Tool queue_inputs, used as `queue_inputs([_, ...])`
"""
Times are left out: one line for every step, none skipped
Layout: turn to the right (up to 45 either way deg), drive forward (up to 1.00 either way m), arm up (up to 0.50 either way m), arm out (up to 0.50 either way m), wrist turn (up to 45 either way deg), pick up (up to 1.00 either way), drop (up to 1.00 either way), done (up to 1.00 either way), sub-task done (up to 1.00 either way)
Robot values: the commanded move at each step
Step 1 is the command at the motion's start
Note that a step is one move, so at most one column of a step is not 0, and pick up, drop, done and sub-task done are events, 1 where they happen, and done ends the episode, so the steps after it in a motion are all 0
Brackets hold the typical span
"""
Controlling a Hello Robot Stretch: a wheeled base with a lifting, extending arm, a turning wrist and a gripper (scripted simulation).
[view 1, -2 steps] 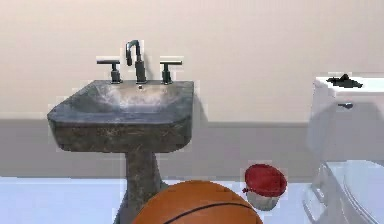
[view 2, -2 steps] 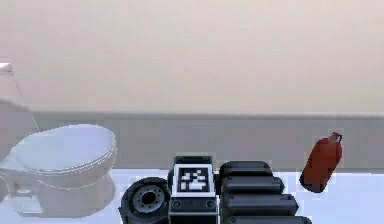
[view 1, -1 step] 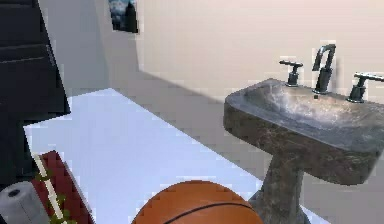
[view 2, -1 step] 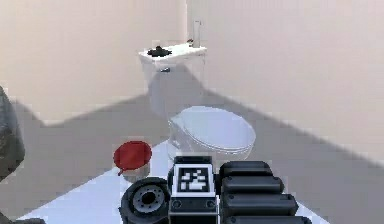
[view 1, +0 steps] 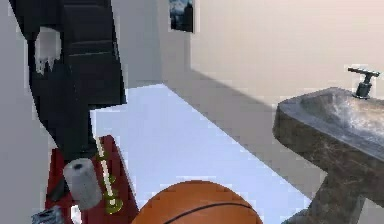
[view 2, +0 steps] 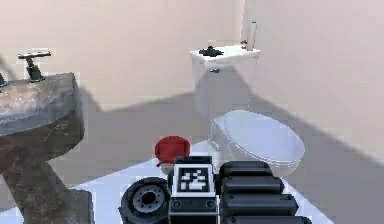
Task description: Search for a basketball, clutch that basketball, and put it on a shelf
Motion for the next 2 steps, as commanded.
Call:
queue_inputs([0.0,0.85,0.00,0.00,0.0,0.00,0.00,0.00,0.00])
queue_inputs([-27.0,0.00,0.00,0.00,0.0,0.00,0.00,0.00,0.00])
